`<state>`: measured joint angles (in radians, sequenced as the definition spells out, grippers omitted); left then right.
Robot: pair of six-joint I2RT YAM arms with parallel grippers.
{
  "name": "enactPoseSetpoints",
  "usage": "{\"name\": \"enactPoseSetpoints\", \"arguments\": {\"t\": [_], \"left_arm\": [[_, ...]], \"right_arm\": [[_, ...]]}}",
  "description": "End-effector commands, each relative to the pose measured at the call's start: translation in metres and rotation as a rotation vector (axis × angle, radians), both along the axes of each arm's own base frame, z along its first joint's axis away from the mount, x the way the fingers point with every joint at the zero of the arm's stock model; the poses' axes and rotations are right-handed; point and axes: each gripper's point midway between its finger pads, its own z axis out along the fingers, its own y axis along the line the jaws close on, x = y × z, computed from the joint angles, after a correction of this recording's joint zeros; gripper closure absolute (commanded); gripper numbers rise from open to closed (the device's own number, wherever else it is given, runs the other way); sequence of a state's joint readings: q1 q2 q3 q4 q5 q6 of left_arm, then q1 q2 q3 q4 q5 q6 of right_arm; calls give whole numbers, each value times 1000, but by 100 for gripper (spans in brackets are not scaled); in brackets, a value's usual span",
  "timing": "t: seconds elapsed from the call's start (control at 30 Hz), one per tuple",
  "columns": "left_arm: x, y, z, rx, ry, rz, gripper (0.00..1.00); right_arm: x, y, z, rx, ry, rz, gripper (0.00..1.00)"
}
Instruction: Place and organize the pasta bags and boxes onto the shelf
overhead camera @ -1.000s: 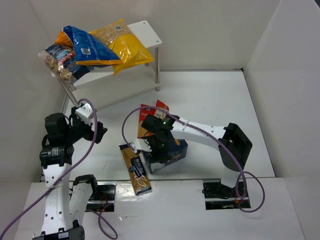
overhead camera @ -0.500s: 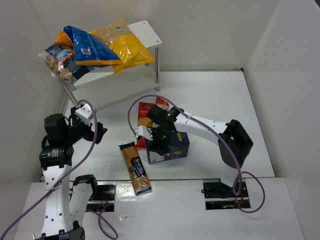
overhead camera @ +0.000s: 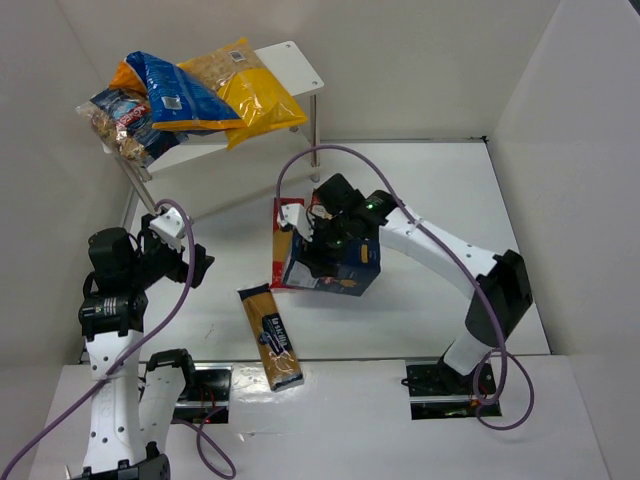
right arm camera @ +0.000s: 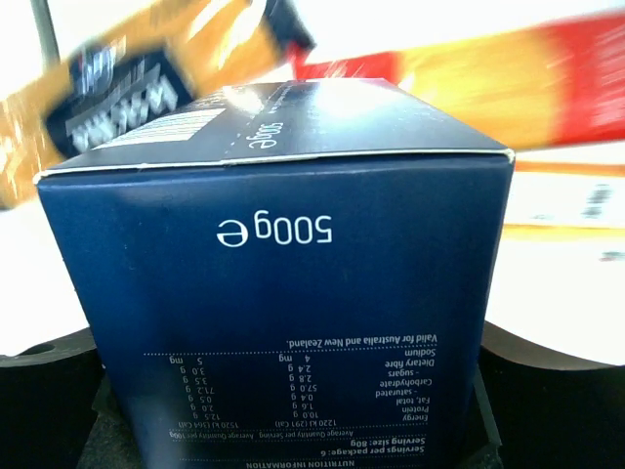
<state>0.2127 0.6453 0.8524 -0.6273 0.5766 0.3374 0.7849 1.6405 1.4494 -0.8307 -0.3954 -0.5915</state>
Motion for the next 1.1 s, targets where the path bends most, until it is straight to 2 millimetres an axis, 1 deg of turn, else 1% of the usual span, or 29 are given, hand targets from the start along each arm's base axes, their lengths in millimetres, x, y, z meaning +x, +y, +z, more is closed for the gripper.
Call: {"name": "enactPoseSetpoints", "arguments": {"t": [0.0,0.07,0.2,0.23,0.27,0.3,0.33,0.37,0.4,0.43,0.47,0.5,0.53,0.57,0.63,0.67,0.7,0.73,0.77,0.83,0.87,0.9,0.93,1.0,1.03,1.07], "left_arm": [[2,-1,7,7,-41,-7,0],[2,-1,7,7,-41,-7,0],[2,-1,7,7,-41,-7,0],[2,-1,7,7,-41,-7,0],[2,-1,4,5,-32,-7,0],[3,1,3,9,-31,1,0],[3,1,3,9,-31,1,0],[1,0,5,11,-40,1,0],[1,0,5,3,-36,5,0],[2,2,5,7,-35,13,0],[2,2,5,7,-35,13,0],[0,1,7,9,-44,13,0],[1,3,6,13,-44,23,0],[2,6,8,15,-52,32,0],[2,5,8,8,-49,35,0],[2,5,8,8,-49,35,0],[2,7,8,8,-49,44,0],[2,7,8,8,-49,44,0],[3,9,8,12,-48,53,0],[2,11,10,14,-57,62,0],[2,11,10,14,-57,62,0],[2,11,10,14,-57,62,0],[2,11,10,14,-57,62,0],[2,13,10,14,-57,71,0],[1,13,11,16,-66,71,0],[1,13,11,16,-66,71,0]], "right_arm": [[27,25,106,274,-221,-69,100],[32,24,119,304,-251,-108,100],[50,25,126,322,-312,-184,100],[55,25,124,314,-325,-200,100],[61,21,129,305,-354,-231,100],[70,22,119,275,-363,-245,100],[78,21,122,258,-402,-282,100],[82,23,122,240,-427,-287,100],[87,24,112,202,-440,-299,100],[92,27,115,196,-482,-315,100],[91,29,119,174,-533,-347,100],[90,34,113,156,-550,-356,100],[90,40,121,177,-583,-370,100],[85,45,125,165,-626,-381,100],[86,49,116,127,-669,-417,100],[89,53,122,130,-717,-425,100],[89,50,115,92,-756,-469,100],[94,49,111,64,-788,-474,100],[95,53,119,93,-811,-497,100],[102,51,113,56,-841,-526,100],[106,51,120,64,-870,-537,100],[109,51,120,56,-889,-550,100],[113,43,122,38,-922,-590,100],[122,45,124,32,-983,-614,100],[124,41,125,20,-1008,-639,100],[128,44,117,-4,-1022,-632,100]]}}
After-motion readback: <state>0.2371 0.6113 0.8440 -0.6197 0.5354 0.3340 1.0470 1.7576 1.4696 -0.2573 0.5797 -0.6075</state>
